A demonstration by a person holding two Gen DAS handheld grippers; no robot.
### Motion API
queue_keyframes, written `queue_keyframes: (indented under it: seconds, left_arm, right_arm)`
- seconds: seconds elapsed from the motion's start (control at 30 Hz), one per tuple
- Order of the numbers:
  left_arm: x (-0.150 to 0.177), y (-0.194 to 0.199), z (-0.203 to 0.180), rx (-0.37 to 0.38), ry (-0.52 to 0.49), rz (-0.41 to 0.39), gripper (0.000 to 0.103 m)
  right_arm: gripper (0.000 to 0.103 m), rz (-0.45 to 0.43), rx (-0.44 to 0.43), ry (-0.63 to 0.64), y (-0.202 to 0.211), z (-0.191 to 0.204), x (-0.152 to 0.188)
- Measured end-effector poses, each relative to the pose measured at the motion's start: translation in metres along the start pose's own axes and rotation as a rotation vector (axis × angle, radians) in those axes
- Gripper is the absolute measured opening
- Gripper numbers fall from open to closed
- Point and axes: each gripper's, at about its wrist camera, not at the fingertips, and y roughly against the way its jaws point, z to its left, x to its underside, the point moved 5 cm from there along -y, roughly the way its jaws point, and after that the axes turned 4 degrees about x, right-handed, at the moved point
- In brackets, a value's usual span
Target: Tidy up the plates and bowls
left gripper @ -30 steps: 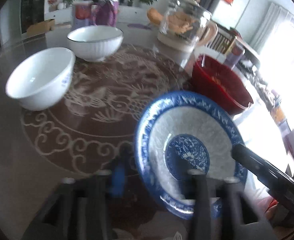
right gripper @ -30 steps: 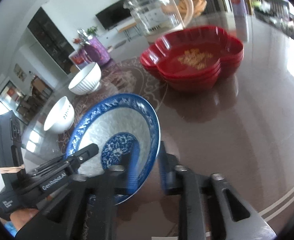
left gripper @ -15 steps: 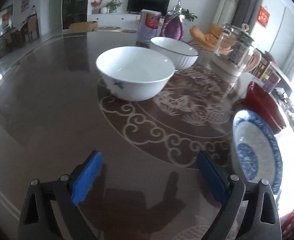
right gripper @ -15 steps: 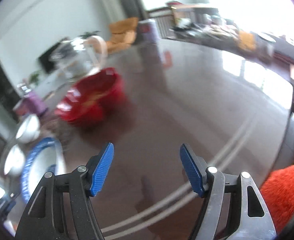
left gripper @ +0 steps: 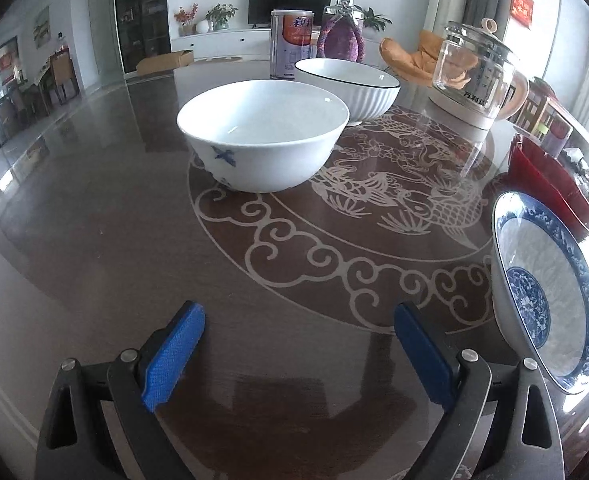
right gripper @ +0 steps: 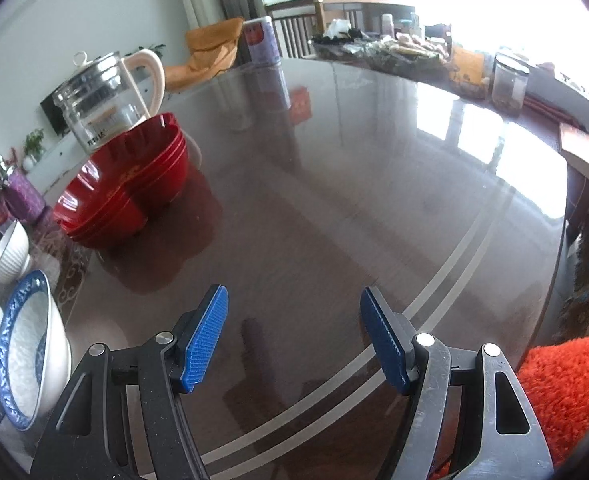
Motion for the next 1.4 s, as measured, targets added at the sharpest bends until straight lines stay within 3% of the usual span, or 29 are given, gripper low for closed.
queue_keyframes:
  seconds: [0.5, 1.4]
  left_arm:
    - [-0.001, -0.004, -0.003, 0.003, -0.025, 0.018, 0.102]
    - [0.0, -0.006, -0.005, -0.02, -0.048, 0.031, 0.102]
  right_arm:
    - [0.076, -0.021, 0.07, 0.047, -0.005, 0.01, 0.003]
    - [0.078, -0.021, 0.085, 0.068, -0.008, 0.013, 0.002]
